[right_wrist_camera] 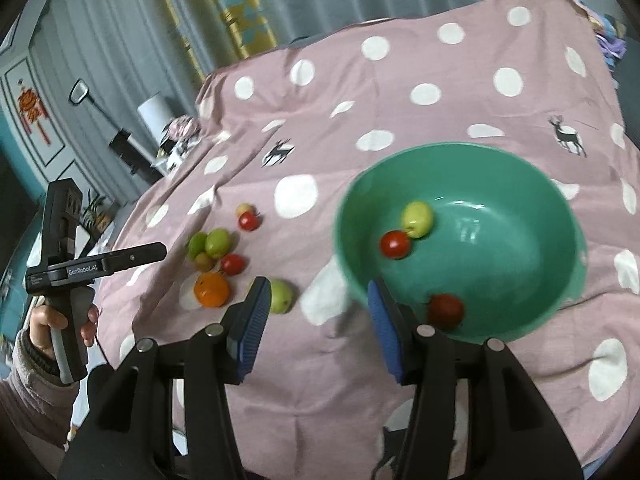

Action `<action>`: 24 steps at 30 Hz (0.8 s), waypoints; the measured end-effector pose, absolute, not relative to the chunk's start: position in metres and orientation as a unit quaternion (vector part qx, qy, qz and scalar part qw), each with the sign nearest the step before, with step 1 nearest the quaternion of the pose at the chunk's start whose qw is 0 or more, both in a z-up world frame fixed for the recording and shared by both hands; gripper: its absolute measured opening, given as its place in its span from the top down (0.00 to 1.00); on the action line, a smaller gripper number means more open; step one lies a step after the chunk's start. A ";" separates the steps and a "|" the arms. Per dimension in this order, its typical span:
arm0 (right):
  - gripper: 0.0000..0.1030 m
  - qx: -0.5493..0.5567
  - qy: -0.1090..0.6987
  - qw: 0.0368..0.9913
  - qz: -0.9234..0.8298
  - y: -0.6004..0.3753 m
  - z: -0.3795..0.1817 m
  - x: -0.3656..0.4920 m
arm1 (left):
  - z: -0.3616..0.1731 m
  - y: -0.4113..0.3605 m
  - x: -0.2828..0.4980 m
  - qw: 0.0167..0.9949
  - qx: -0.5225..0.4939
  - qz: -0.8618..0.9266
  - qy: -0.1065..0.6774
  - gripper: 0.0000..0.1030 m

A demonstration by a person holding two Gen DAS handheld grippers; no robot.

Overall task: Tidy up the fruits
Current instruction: 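Move the left gripper toward the large green oval fruit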

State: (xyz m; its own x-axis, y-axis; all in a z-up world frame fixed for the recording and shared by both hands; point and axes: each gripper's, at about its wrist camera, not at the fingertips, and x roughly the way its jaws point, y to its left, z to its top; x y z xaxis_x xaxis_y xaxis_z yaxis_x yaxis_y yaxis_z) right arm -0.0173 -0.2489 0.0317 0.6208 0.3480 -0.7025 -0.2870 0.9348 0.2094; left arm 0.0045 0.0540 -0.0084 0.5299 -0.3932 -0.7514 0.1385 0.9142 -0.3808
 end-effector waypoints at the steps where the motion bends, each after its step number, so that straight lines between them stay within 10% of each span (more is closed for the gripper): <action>1: 0.50 0.032 0.402 0.897 0.181 -0.244 0.030 -0.018 | -0.010 0.056 0.002 0.861 -0.144 -0.160 0.460 0.21; 24: 0.51 -0.063 0.457 0.857 0.232 -0.176 -0.032 0.012 | -0.035 -0.037 0.024 0.824 -0.086 -0.292 0.478 0.21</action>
State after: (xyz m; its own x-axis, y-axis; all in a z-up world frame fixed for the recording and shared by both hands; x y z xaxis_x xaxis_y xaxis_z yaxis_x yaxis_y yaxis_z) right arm 0.0121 -0.1764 -0.0316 0.4756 0.3396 -0.8115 -0.4547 0.8846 0.1037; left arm 0.0240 -0.0371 -0.0350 0.3726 -0.5629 -0.7378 0.3979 0.8152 -0.4210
